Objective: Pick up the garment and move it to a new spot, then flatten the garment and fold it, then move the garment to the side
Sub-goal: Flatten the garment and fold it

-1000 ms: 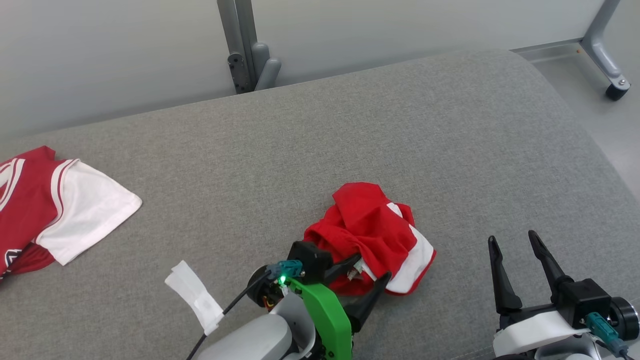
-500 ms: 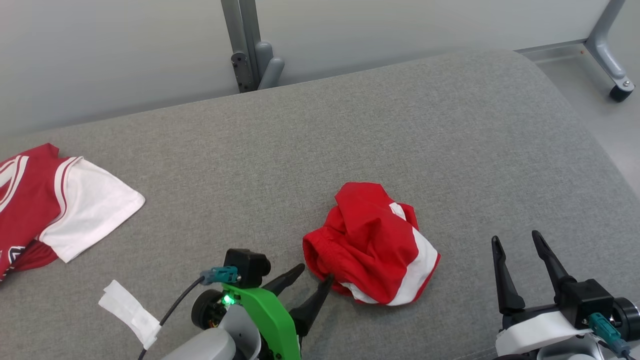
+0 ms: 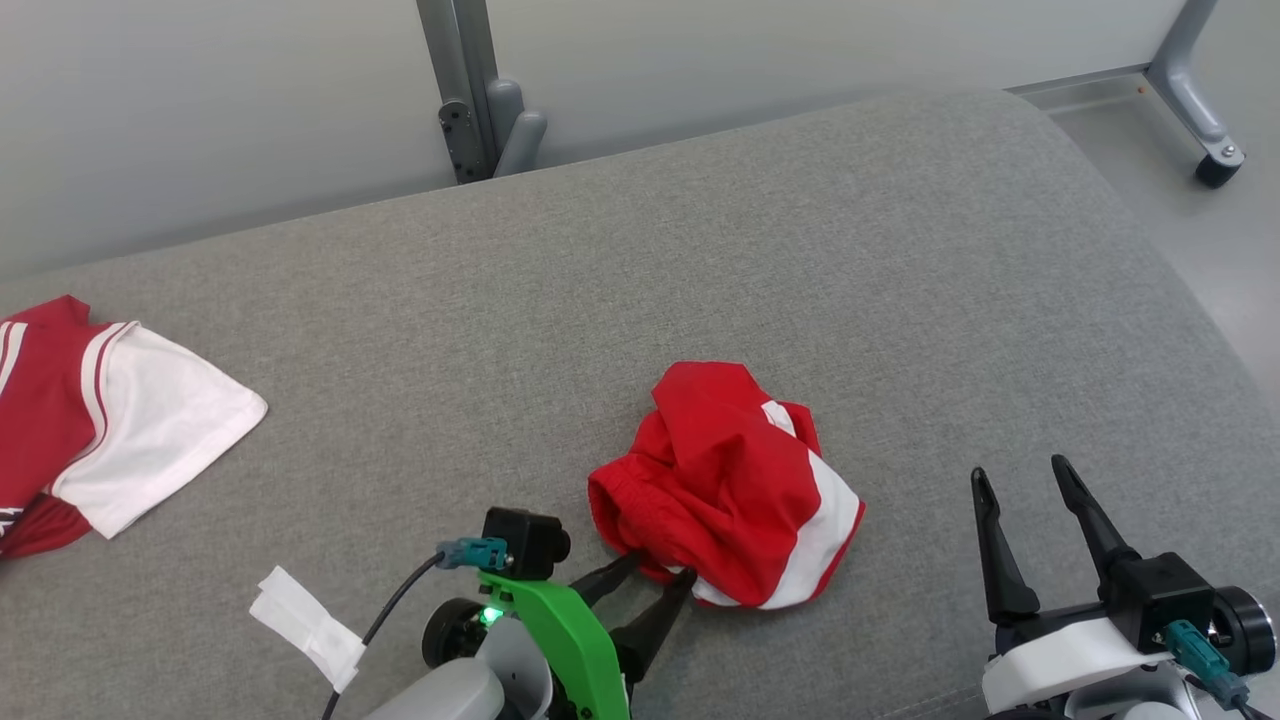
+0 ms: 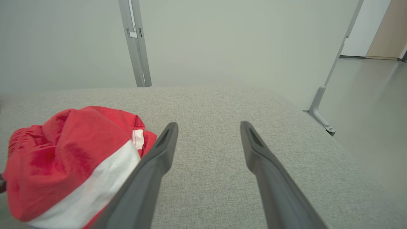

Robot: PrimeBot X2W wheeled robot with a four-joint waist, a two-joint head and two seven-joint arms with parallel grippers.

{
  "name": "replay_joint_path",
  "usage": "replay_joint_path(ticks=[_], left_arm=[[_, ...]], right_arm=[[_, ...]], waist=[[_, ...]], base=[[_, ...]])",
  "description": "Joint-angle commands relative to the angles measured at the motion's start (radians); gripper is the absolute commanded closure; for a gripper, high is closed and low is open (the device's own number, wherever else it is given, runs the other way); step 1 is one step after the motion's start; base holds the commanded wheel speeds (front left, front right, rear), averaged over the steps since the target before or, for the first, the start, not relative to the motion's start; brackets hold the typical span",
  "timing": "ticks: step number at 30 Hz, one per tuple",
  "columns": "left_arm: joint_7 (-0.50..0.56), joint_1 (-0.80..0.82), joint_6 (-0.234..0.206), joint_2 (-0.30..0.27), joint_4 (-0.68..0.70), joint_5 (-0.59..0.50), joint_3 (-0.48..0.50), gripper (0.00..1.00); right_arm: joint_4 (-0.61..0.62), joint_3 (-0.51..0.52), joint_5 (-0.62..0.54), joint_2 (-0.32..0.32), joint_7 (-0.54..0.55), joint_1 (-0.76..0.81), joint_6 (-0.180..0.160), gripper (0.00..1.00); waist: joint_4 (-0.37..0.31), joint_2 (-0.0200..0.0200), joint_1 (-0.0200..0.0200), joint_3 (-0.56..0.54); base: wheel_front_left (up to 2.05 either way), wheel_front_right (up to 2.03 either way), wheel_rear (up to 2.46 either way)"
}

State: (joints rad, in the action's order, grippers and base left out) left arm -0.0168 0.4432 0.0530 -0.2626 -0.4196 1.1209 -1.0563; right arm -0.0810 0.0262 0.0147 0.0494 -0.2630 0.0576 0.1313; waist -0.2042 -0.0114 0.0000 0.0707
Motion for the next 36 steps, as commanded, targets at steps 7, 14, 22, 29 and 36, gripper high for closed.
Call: replay_joint_path(ticks=[7,14,22,29,36], left_arm=[[-0.028,0.017,0.035,0.023,-0.106,0.022,0.009,0.0],[-0.037,0.019,0.07,0.041,-0.095,0.057,0.007,0.03],[-0.027,0.022,0.079,0.032,-0.023,0.1,0.002,0.68],[-0.008,0.032,0.079,0.016,0.02,0.102,-0.024,1.0],[-0.001,0.055,0.034,-0.141,0.172,0.082,0.02,1.0]], right_arm=[[0.005,0.005,-0.007,0.002,-0.003,-0.001,-0.001,0.0],[0.003,0.01,-0.008,0.002,-0.003,0.009,-0.001,0.0],[0.003,0.012,-0.008,0.002,-0.003,0.005,-0.001,0.0],[0.004,0.007,0.002,0.002,-0.003,0.005,-0.001,0.0],[0.005,0.019,0.005,0.002,-0.003,0.023,-0.001,0.0]], waist=[[-0.025,0.0114,0.0,0.01],[-0.029,0.0114,0.0,0.007],[-0.018,0.0114,0.0,0.008],[-0.015,0.0114,0.0,0.007],[-0.01,0.0114,0.0,-0.002]], base=[[0.0,0.0,0.0],[0.0,0.0,0.0],[0.0,0.0,0.0],[0.0,0.0,0.0],[0.0,0.0,0.0]])
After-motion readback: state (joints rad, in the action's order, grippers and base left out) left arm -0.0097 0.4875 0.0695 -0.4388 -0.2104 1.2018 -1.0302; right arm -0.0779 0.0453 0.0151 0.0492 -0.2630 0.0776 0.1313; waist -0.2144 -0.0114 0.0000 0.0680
